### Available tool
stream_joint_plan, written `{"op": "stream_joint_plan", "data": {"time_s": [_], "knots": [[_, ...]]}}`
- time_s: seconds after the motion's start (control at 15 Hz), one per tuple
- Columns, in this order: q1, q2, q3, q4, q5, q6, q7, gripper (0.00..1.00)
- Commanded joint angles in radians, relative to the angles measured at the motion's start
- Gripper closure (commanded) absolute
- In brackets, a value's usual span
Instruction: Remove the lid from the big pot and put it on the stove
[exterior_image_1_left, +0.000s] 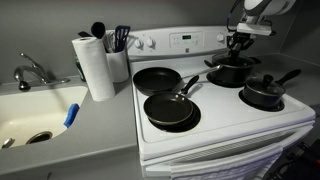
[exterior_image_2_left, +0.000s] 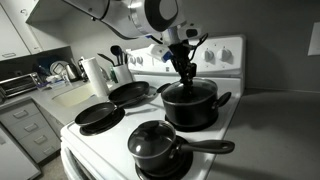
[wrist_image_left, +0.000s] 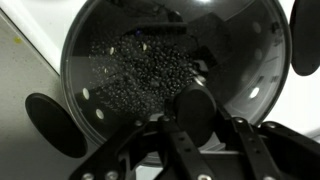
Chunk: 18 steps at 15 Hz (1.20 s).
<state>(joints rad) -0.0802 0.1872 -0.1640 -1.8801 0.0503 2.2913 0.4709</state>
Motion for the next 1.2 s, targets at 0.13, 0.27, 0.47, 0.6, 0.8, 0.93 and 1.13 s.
{"op": "stream_joint_plan", "data": {"time_s": [0.13, 0.27, 0.47, 0.6, 0.8, 0.93, 1.13], "knots": [[0.002, 0.006, 0.011, 0.041, -0.024, -0.038, -0.045, 0.85], [0.006, 0.009, 0.013, 0.057, -0.043, -0.053, -0.047, 0.85], [0.013, 0.009, 0.018, 0.075, -0.062, -0.072, -0.051, 0.85], [0.035, -0.016, 0.033, 0.068, -0.084, -0.094, -0.033, 0.85], [0.054, -0.025, 0.060, 0.083, -0.078, -0.107, -0.054, 0.85], [0.067, -0.022, 0.071, 0.102, -0.088, -0.118, -0.047, 0.85], [0.079, -0.026, 0.079, 0.115, -0.095, -0.132, -0.037, 0.85]]}}
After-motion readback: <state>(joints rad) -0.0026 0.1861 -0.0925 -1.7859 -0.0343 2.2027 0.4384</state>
